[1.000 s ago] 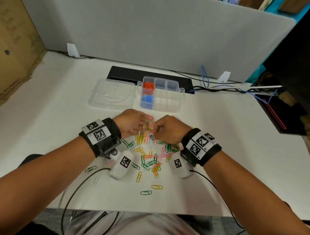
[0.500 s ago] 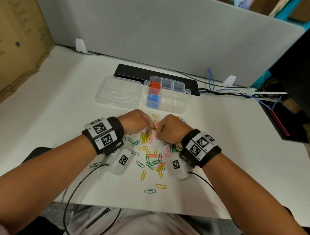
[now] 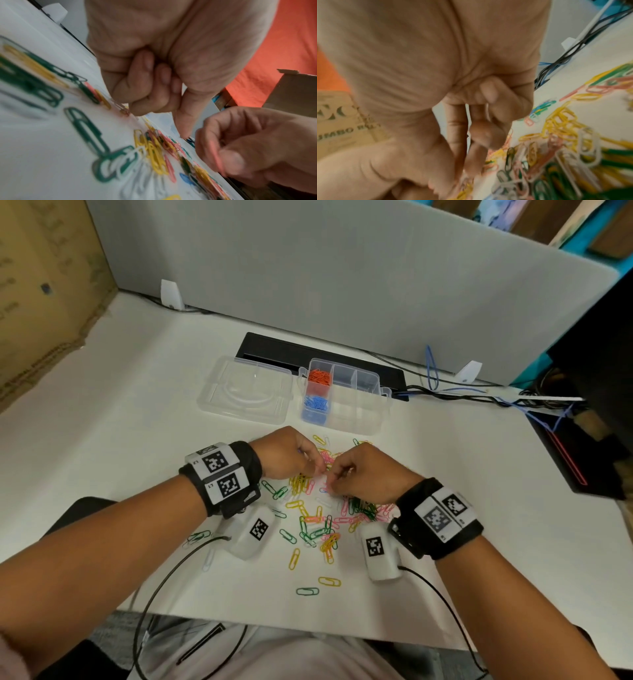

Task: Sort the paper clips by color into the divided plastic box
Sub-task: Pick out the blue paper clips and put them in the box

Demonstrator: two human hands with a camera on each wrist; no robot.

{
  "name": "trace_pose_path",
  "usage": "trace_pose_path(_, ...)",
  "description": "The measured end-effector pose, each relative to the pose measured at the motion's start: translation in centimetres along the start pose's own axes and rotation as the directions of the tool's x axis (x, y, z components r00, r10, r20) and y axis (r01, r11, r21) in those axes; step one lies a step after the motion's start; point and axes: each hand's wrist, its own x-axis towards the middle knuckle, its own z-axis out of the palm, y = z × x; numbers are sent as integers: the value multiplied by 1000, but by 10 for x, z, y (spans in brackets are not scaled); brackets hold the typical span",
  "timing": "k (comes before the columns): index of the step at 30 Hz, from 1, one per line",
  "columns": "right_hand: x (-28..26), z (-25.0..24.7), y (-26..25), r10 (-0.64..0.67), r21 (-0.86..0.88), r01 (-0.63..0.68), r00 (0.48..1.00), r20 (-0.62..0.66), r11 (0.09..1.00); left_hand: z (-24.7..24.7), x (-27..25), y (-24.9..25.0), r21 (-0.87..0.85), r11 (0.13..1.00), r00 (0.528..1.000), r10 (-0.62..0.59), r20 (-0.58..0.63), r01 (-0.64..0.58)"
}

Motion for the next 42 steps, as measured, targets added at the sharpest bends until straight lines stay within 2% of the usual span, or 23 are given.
trace_pose_path(2, -6, -6, 7, -10, 46, 10, 1000, 1, 999, 1, -1, 2, 4, 1000, 1000, -2, 18, 1)
trace_pose_path(5, -12, -17, 22, 36, 107, -18, 986, -165, 994, 11, -2, 7, 63, 998, 999, 1, 47, -4)
trace_pose_path(8, -18, -32, 39, 116, 136, -75, 939, -323, 988, 23, -1, 11, 232, 973, 999, 7, 33, -14)
trace_pose_path(10, -17, -44, 53, 184, 190, -118, 905, -383, 975, 28, 1, 14, 295, 955, 1000, 20, 17, -24)
trace_pose_path(13, -5, -58, 69, 230, 139, -186, 858, -458, 973, 29, 0, 18, 382, 924, 999, 20, 28, -29)
trace_pose_path(15, 5, -62, 69, 232, 83, -219, 866, -444, 972, 29, 0, 18, 423, 905, 998, 23, 52, -43)
trace_pose_path(20, 27, -51, 55, 166, -99, -205, 936, -309, 974, 27, -2, 19, 394, 919, 993, -13, 115, -34)
trace_pose_path(24, 34, -49, 56, 187, -194, -249, 938, -293, 949, 20, -6, 16, 376, 925, 988, -3, 154, -56)
trace_pose_path(28, 30, -49, 58, 191, -230, -263, 937, -294, 937, 15, -6, 16, 268, 961, 987, 23, 160, -66)
trace_pose_path(30, 27, -48, 58, 180, -236, -256, 937, -300, 937, 17, -4, 18, 299, 951, 989, 34, 143, -76)
trace_pose_path(32, 22, -48, 59, 152, -191, -219, 937, -315, 957, 22, -4, 20, 394, 915, 992, 42, 115, -84)
trace_pose_path(35, 12, -47, 59, 142, 21, -144, 930, -339, 989, 24, -5, 23, 529, 845, 997, 47, 64, -74)
trace_pose_path(39, -6, -40, 58, 138, 284, -31, 920, -366, 958, 26, -4, 22, 558, 828, 996, 11, 84, -56)
trace_pose_path(42, -20, -30, 55, 142, 392, 9, 924, -354, 920, 26, -4, 19, 552, 833, 995, -22, 94, -33)
